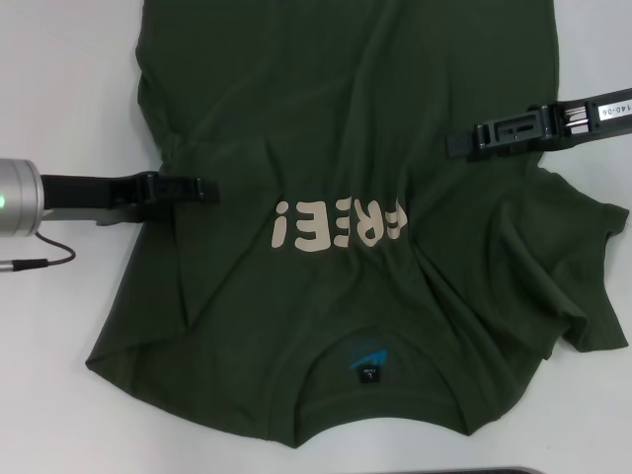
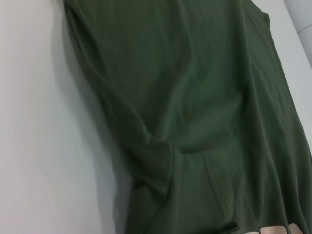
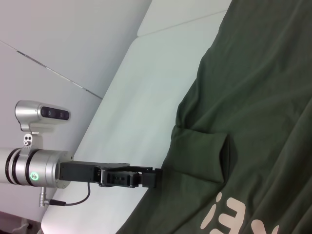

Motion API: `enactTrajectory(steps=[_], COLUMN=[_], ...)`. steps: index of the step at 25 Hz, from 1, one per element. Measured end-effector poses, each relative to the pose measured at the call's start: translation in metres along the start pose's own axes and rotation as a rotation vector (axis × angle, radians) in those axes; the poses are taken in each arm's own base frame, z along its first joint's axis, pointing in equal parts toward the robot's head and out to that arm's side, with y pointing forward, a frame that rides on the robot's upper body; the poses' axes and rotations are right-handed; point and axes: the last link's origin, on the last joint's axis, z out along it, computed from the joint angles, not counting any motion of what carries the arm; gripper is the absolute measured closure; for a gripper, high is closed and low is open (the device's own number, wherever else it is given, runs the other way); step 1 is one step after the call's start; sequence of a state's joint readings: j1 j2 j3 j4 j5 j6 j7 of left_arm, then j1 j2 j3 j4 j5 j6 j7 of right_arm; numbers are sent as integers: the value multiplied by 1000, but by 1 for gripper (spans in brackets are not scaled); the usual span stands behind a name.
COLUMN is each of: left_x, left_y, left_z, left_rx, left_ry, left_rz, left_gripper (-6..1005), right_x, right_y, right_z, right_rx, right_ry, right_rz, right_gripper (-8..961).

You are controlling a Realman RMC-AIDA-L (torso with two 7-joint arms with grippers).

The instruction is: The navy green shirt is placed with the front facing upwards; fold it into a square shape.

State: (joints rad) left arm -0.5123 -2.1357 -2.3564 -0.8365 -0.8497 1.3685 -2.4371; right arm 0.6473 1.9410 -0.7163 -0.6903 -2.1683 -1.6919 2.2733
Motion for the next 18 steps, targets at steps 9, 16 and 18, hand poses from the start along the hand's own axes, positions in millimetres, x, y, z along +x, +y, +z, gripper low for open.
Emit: enactTrajectory(steps=[9,16,18], left_x=[-3,-4,-4], left_y=[3,4,5], left_z=[6,6,4], left_rx=[-3,-4,3], left_ry=[-16,-29,-55], left_rz=[10,-21,-26], left_gripper=[129,191,216], right_x=[1,2,2], right_y=[-1,-1,-1], right_z=[-1,-1,-1], right_rx=[1,1,1], right_ry=[-1,-2,-2], right_rz=[2,4,5], right_gripper=[219,219,219])
